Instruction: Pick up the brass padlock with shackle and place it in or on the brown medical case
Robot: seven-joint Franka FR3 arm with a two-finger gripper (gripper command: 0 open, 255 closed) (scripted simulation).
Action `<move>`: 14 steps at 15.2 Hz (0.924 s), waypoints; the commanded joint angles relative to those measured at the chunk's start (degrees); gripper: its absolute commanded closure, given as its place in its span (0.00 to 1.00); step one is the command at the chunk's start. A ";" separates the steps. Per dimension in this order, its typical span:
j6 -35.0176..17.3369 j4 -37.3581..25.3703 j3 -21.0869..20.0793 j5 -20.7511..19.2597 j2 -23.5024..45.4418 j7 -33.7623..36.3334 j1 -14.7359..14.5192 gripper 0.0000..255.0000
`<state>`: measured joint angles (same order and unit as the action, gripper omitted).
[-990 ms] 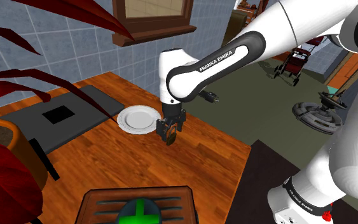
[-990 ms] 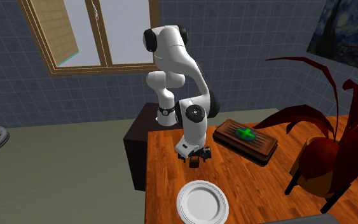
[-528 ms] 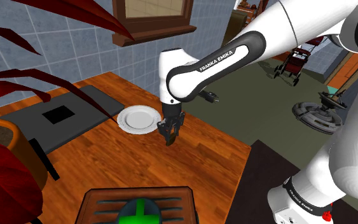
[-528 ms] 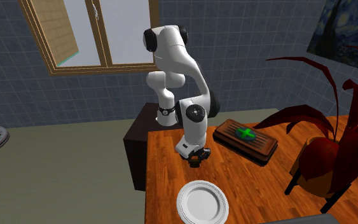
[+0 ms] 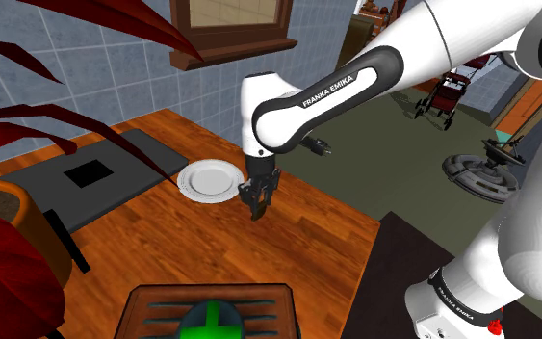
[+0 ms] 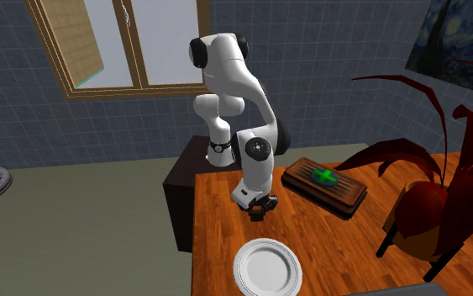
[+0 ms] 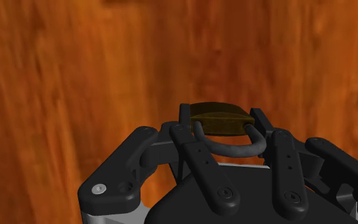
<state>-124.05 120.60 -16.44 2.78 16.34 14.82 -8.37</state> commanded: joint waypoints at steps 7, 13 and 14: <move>5.12 -1.48 -0.34 0.97 -3.73 -0.24 0.36 1.00; 9.31 -3.13 -0.49 1.62 -6.35 -0.36 0.60 1.00; 10.01 -3.45 -0.51 1.72 -6.75 -0.37 0.63 1.00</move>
<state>-114.75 117.46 -16.94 4.40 9.98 14.47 -7.78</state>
